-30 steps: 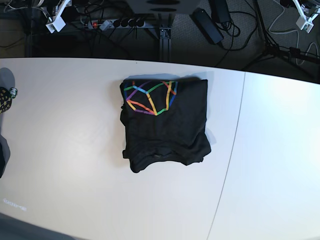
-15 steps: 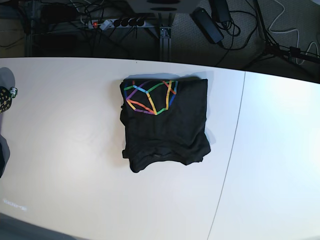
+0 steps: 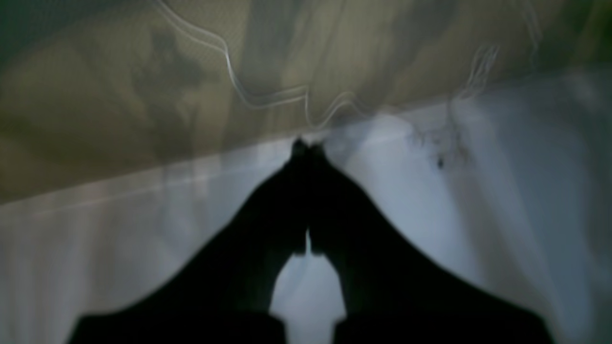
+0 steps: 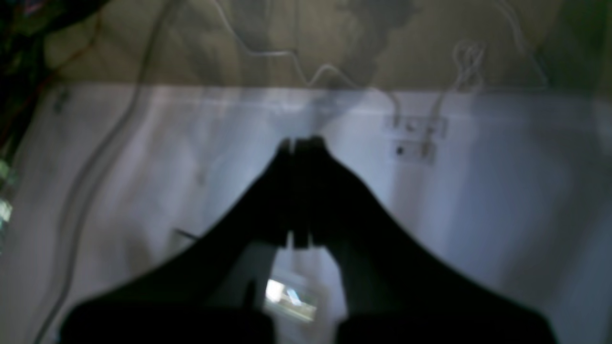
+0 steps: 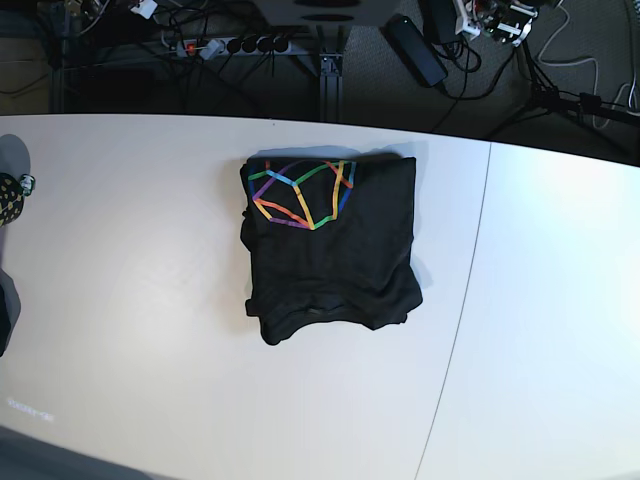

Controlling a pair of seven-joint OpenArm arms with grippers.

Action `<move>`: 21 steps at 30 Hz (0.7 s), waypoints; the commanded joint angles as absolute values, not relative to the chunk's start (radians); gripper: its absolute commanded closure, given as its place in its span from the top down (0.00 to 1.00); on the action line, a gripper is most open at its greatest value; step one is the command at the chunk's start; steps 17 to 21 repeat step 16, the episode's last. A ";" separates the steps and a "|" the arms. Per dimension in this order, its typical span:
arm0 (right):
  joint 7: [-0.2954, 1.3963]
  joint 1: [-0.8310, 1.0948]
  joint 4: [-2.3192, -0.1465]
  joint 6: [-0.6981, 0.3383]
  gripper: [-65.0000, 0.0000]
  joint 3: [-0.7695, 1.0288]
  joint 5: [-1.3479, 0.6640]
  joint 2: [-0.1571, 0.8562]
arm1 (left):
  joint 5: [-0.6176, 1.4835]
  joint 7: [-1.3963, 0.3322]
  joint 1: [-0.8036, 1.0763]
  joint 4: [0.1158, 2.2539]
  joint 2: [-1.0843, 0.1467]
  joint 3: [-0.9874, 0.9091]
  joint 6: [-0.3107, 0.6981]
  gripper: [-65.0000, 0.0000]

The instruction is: Fold the T-shirt properly

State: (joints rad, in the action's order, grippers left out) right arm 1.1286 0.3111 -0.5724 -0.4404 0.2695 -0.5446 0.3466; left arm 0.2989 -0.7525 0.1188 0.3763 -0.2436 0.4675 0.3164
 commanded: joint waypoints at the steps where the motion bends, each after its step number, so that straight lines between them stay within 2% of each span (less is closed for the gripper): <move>1: 1.136 0.288 -0.548 -0.385 0.00 0.253 -0.538 0.361 | 0.292 -0.761 0.093 0.344 -0.243 0.481 0.295 0.00; 5: 1.113 0.179 -0.448 -0.369 0.00 0.220 -0.479 0.329 | 0.295 -0.731 -0.027 0.241 -0.223 0.530 0.281 0.00; 9: 1.089 0.120 -0.421 -0.365 0.00 0.220 -0.467 0.282 | 0.319 -0.749 -0.093 0.233 -0.207 0.571 0.289 0.00; 16: 1.092 0.053 -0.440 -0.367 0.00 0.220 -0.467 0.232 | 0.381 -0.751 -0.102 0.235 -0.176 0.579 0.288 0.00; 21: 1.092 0.053 -0.440 -0.367 0.00 0.220 -0.467 0.232 | 0.381 -0.751 -0.102 0.235 -0.176 0.579 0.288 0.00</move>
